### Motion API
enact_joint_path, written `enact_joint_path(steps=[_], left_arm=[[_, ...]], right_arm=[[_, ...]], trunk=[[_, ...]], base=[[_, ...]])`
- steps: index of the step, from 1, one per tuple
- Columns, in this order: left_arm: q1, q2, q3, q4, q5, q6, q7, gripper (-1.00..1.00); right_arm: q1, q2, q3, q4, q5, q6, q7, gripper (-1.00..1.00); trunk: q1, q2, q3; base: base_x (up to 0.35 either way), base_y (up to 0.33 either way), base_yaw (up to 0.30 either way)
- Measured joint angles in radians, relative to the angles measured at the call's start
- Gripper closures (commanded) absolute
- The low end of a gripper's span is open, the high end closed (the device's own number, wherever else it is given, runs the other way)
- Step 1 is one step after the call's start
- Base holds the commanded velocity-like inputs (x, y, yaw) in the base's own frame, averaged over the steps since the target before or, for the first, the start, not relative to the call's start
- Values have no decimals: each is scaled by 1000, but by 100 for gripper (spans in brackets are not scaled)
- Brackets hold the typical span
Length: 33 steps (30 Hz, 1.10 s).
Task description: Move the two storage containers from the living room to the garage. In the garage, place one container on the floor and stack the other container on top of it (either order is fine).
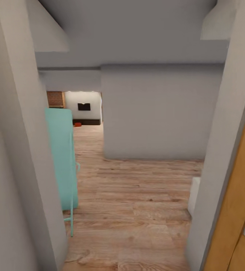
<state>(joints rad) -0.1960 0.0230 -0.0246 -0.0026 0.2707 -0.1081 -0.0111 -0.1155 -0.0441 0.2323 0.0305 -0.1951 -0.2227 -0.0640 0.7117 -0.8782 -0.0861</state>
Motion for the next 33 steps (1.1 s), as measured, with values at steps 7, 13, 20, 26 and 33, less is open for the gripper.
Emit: enact_joint_path(steps=[7,13,20,26,33], left_arm=[[0,0,0,0,0,-1,0,-100],[0,1,0,0,0,-2,0,-100],[0,0,-1,0,0,-2,0,-100],[0,0,-1,0,0,-2,0,-100],[0,0,-1,0,0,-2,0,-100]], right_arm=[[0,1,0,0,0,-1,0,-100],[0,2,-1,0,0,-8,0,-100],[0,2,0,0,-1,-9,0,-100],[0,2,0,0,-2,-9,0,-100],[0,2,0,0,0,-8,0,-100]], trunk=[[0,0,0],[0,0,0],[0,0,0],[0,0,0],[0,0,0]], base=[[324,0,0],[323,0,0],[323,0,-65],[323,0,-145],[323,0,-15]])
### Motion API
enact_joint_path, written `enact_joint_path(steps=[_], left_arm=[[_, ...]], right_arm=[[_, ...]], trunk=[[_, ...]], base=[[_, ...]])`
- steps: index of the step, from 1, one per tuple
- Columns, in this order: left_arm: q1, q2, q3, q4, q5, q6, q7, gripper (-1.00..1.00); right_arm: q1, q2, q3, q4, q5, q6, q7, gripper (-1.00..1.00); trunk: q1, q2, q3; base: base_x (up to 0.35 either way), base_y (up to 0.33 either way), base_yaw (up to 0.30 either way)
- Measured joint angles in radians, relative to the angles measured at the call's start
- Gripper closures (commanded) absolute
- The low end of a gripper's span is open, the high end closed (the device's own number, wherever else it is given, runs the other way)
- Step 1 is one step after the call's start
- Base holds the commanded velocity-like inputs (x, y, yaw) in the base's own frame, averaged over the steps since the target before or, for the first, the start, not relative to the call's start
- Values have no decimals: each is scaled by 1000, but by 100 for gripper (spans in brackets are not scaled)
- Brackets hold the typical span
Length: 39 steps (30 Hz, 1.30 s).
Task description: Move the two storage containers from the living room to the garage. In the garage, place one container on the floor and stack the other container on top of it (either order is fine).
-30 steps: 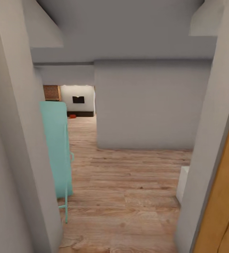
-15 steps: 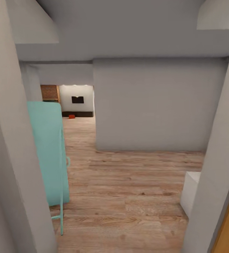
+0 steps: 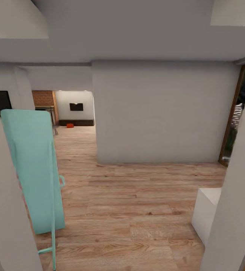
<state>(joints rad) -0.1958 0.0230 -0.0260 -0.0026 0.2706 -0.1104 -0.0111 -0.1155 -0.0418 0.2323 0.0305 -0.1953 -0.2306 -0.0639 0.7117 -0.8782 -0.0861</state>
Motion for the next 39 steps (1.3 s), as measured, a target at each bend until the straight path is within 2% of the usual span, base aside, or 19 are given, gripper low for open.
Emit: enact_joint_path(steps=[39], left_arm=[[0,0,0,0,0,0,0,-100]], right_arm=[[0,0,0,0,2,6,0,-100]], trunk=[[0,0,0]], base=[[323,0,0]])
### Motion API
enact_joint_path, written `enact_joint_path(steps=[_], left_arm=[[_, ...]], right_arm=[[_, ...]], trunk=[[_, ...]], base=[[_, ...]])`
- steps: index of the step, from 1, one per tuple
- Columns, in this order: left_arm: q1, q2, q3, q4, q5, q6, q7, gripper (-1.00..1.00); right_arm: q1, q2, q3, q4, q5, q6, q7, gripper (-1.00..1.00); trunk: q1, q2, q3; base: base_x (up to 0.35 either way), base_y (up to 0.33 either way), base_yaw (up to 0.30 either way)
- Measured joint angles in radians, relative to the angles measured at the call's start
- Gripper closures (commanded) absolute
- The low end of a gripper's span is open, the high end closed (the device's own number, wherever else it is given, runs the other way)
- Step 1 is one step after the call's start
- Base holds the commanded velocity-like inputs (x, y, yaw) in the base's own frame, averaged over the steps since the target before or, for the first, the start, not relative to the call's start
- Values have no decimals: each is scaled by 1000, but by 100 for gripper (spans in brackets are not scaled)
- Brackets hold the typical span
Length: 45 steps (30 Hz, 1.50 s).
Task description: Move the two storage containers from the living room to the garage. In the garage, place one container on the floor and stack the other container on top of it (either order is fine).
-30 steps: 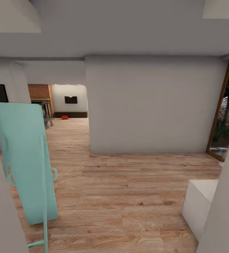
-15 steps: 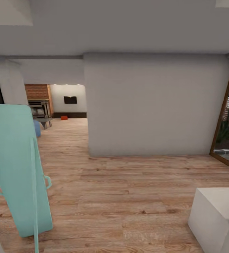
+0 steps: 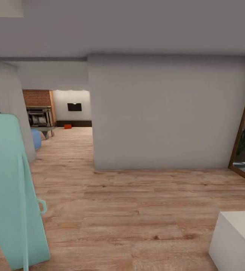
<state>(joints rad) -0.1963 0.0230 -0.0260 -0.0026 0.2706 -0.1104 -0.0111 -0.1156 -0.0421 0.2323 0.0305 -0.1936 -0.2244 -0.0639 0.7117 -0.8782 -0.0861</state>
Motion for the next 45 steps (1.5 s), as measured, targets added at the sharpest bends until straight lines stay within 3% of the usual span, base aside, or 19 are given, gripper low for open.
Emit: enact_joint_path(steps=[45], left_arm=[[0,0,0,0,0,-2,0,-100]], right_arm=[[-1,0,-1,0,-8,-6,-1,-100]], trunk=[[0,0,0]], base=[[323,0,6]])
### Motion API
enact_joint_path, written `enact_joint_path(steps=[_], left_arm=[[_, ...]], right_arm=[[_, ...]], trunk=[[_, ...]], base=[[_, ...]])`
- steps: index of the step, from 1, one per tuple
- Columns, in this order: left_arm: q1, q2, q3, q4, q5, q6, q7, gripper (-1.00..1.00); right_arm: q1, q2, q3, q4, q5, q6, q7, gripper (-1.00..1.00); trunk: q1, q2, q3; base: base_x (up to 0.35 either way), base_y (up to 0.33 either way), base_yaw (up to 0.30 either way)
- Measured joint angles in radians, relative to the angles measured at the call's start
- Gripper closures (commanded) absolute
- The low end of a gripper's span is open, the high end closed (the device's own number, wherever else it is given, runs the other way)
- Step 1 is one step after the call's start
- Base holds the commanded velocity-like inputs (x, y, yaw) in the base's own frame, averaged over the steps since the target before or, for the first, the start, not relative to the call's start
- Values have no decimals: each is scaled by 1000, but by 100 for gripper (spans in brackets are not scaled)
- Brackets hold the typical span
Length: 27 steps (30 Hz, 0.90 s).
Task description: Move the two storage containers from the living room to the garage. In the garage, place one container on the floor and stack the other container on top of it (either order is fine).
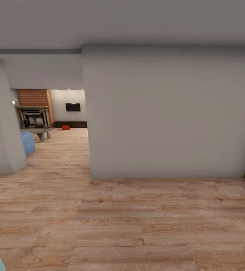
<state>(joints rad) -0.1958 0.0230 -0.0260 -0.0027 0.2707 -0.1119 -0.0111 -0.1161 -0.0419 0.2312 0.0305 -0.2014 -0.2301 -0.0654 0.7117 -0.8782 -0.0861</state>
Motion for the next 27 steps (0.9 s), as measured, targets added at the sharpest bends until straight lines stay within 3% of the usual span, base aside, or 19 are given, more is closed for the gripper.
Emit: enact_joint_path(steps=[19,27], left_arm=[[0,0,0,0,0,0,0,-100],[0,0,0,0,0,0,0,-100]], right_arm=[[1,0,0,0,0,0,0,-100],[0,0,1,0,1,0,1,-100]], trunk=[[0,0,0],[0,0,0]], base=[[323,0,159],[323,0,44]])
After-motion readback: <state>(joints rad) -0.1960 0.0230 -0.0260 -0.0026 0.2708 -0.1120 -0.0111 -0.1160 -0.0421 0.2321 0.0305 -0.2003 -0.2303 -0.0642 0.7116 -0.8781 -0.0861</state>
